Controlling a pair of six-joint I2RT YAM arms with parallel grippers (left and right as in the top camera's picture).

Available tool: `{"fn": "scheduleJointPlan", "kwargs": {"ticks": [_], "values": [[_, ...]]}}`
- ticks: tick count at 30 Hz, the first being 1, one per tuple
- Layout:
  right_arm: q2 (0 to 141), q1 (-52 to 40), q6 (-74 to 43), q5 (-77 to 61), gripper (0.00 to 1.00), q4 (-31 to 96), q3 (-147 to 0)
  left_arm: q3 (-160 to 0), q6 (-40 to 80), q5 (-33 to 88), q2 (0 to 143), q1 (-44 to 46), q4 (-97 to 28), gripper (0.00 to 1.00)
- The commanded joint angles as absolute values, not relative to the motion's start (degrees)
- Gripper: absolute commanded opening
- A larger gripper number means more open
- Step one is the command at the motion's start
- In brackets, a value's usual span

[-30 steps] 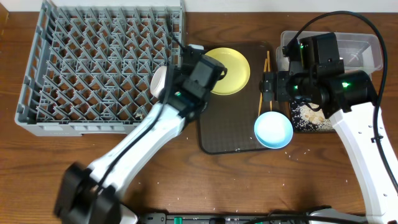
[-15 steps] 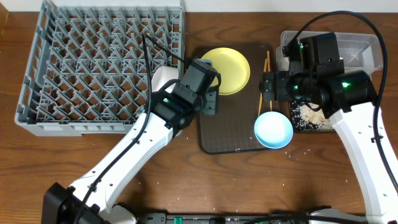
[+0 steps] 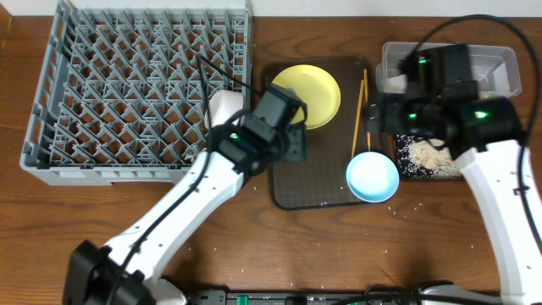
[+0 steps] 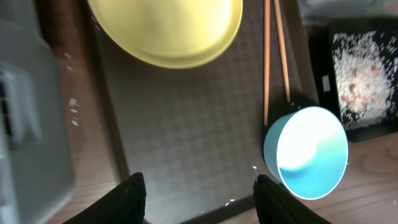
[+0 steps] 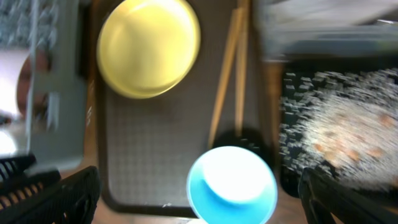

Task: Sort waste into correct bins and load items into the dishwasher
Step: 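Move the left gripper to the light-blue bowl on the brown tray, then grip the light-blue bowl rim with the left gripper and lift it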

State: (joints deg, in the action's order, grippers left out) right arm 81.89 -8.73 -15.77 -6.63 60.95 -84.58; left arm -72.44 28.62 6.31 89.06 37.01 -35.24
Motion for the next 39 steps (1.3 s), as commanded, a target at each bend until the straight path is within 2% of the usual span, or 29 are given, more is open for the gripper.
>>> {"fn": "scheduleJointPlan", "kwargs": {"ticks": [1,9,12,20,36,39], "values": [[76.88,-1.52,-20.27,-5.8,0.99,61.98,-84.77,-72.34,30.2,7.11,91.92,39.07,-34.15,0.58],[68.47,21.74,-27.44,-5.93,0.99,63.07,-84.75,-72.34,31.55,8.54,97.38,43.94,-28.34,0.58],[67.33,26.0,-27.42,-6.07,0.99,63.46,-84.75,-72.34,31.92,8.56,99.83,45.52,-25.82,0.58],[67.37,26.76,-27.4,-6.04,0.99,64.12,-84.75,-72.36,31.59,7.4,106.17,49.74,-18.65,0.58],[67.4,26.76,-27.4,-6.04,0.99,64.12,-84.73,-80.36,26.61,10.07,116.07,51.42,-21.8,0.57],[67.4,26.76,-27.4,-6.02,0.99,64.12,-84.75,-80.75,26.61,10.0,116.77,51.4,-22.2,0.5]]}}
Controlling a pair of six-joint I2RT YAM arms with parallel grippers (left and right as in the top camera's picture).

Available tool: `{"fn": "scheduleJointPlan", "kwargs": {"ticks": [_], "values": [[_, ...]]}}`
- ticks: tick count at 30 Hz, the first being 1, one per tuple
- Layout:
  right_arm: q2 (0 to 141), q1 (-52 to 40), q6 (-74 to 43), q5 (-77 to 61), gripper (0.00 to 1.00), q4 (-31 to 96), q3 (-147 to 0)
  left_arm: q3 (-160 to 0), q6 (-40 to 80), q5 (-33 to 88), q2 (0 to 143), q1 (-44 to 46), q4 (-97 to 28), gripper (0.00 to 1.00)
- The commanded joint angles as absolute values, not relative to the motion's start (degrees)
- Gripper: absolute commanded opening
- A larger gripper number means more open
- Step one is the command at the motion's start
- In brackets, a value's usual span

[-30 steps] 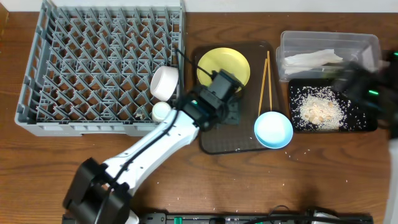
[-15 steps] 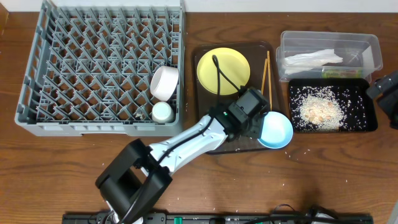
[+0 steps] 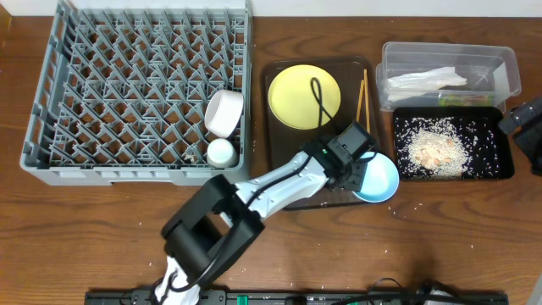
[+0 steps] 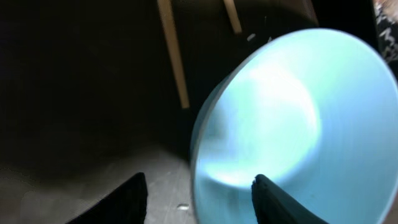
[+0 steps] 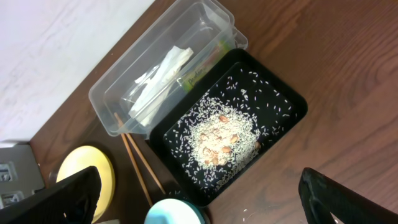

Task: Sort waste into correct bins and load items into the dishwasher
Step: 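Grip the light-blue bowl rim with the left gripper and lift it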

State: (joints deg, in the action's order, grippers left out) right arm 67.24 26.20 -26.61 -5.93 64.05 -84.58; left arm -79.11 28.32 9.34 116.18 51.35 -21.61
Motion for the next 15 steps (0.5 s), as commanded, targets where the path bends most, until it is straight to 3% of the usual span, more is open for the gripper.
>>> {"fn": "scheduleJointPlan", "kwargs": {"ticks": [1,9,15], "values": [[67.4,26.76,-27.4,-6.02,0.99,64.12,-84.73,-80.75,26.61,9.85,116.77,51.4,-22.24,0.46],[67.4,26.76,-27.4,-6.04,0.99,64.12,-84.73,-80.71,26.61,8.32,117.16,51.4,-22.68,0.11],[67.4,26.76,-27.4,-6.04,0.99,64.12,-84.73,-80.71,26.61,8.12,116.88,51.09,-24.84,0.08]]}}
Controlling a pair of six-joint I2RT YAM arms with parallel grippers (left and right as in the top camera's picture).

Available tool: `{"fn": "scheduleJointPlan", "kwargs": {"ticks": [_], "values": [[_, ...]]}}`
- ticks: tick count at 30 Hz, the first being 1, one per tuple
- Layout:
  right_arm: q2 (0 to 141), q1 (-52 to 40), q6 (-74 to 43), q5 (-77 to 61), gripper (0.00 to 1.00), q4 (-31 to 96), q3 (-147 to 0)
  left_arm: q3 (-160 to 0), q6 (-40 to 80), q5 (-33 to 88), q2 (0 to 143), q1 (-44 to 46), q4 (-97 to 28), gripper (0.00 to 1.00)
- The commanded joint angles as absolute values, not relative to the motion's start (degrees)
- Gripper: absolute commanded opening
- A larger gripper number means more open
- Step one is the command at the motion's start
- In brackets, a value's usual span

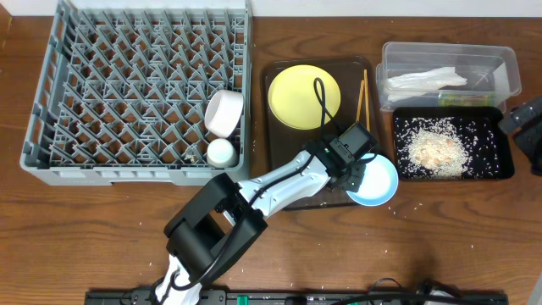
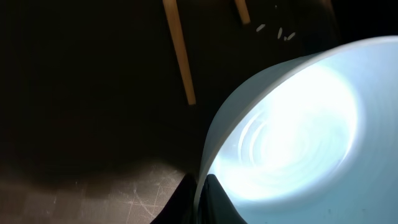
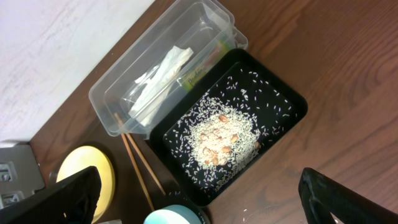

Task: Sort waste into correct bins and load items into the dishwasher
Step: 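Grip the light-blue bowl rim with the left gripper and lift it, then carry the light-blue bowl into the rack and release it upright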

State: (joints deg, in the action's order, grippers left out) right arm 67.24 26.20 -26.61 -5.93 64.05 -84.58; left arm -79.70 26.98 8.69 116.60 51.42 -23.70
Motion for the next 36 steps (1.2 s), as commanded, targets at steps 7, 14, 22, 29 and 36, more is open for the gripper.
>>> {"fn": "scheduleJointPlan", "kwargs": {"ticks": [7,14,22,29,36], "values": [[67.4,26.76,-27.4,-6.04,0.99,64.12,-84.73,-80.73,24.93,0.32,111.04,49.43,-30.22,0.07],[67.4,26.76,-27.4,-6.04,0.99,64.12,-84.73,-80.77,18.37,-22.85,102.08,46.5,-34.94,0.07],[67.4,26.76,-27.4,-6.02,0.99,64.12,-84.73,-80.77,8.45,-45.34,98.32,39.18,-28.93,0.07],[67.4,26.76,-27.4,-6.04,0.99,64.14,-84.73,-80.77,-7.55,-57.67,98.39,31.03,-10.5,0.07],[67.4,26.76,-27.4,-6.04,0.99,64.14,-84.73,-80.75,-13.82,-59.46,99.85,22.48,2.72,0.07]]}}
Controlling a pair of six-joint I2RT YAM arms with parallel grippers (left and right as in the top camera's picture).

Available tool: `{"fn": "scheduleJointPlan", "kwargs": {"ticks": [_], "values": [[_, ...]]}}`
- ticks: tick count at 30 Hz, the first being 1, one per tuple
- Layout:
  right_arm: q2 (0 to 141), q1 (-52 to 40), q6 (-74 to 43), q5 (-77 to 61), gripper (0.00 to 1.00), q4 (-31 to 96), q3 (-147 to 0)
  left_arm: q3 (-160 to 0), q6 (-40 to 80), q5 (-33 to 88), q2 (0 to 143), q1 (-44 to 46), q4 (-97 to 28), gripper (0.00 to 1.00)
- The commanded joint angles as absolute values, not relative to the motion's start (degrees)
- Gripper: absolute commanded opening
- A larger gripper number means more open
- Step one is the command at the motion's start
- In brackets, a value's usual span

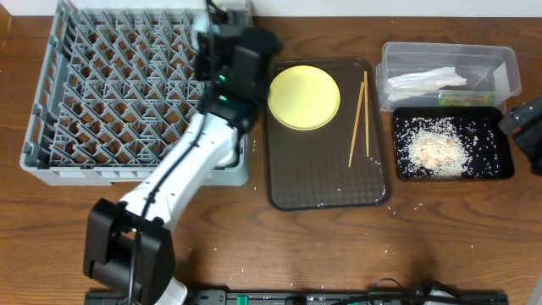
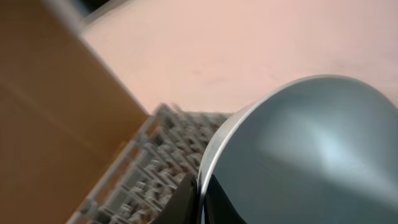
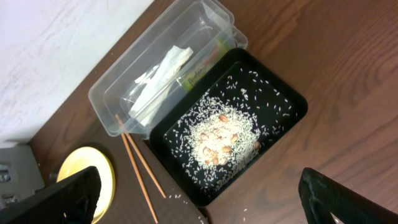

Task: Sort waste into correct bins and load items into the dishwasher
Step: 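Carry the light-blue bowl into the rack and release it upright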

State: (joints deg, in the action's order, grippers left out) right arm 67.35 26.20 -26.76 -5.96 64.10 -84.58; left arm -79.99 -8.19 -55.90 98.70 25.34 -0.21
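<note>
My left gripper is up over the back right part of the grey dish rack. In the left wrist view it is shut on the rim of the light blue bowl, with the rack below; from overhead the arm hides the bowl. The yellow plate and two wooden chopsticks lie on the brown tray. My right gripper hangs open and holds nothing, at the table's right edge.
A clear bin holding paper waste stands at the back right. In front of it is a black bin with rice and food scraps. Rice grains lie scattered on the tray and the wooden table.
My left gripper was shut on the bowl's rim at the tray's front right corner. Now it holds the bowl up over the rack's back right. The right arm has not moved.
At first my left gripper was open above the tray and the right arm was over the bins. Then the left jaws stood around the bowl's rim, the right arm back at the table's edge. They shut on the rim, and now the bowl is over the rack.
</note>
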Motion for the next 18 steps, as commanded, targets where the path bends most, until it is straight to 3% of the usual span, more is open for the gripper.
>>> {"fn": "scheduleJointPlan", "kwargs": {"ticks": [1,13,18], "values": [[67.4,26.76,-27.4,-6.04,0.99,64.12,-84.73,-80.75,-14.72,-59.46,100.25,21.89,3.77,0.07],[67.4,26.76,-27.4,-6.02,0.99,64.12,-84.73,-80.75,-37.45,-59.66,113.58,17.89,29.54,0.07],[67.4,26.76,-27.4,-6.02,0.99,64.12,-84.73,-80.75,-40.07,-61.71,116.95,17.91,32.45,0.07]]}}
